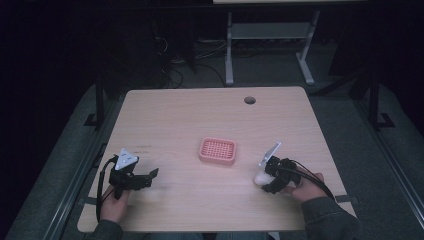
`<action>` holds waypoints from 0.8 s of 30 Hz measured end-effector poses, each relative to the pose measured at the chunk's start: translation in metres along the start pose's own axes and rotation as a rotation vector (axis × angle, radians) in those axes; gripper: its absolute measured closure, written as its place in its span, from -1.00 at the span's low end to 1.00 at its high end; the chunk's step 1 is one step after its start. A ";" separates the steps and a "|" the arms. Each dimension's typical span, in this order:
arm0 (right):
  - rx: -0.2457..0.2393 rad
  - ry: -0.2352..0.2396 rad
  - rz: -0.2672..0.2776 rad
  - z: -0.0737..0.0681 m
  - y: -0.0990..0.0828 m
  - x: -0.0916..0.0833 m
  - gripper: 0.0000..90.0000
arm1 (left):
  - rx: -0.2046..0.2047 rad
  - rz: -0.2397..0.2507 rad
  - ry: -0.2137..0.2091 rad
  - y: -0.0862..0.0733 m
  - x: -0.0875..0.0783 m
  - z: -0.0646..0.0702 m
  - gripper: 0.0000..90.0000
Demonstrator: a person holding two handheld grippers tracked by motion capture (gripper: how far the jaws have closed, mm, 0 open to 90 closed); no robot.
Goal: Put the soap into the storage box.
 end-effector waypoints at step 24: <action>0.011 -0.001 0.009 -0.001 0.003 -0.001 0.05 | 0.001 -0.001 -0.003 0.000 0.000 0.000 -0.67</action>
Point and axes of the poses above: each handheld gripper's, and its own axes: x roughly forward along the jaws, y roughly out of its top, z roughly to its right, the point moved 10 cm from there along x, roughly forward along the jaws, and after that the axes turned 4 degrees about -x, right-handed, at the moved point
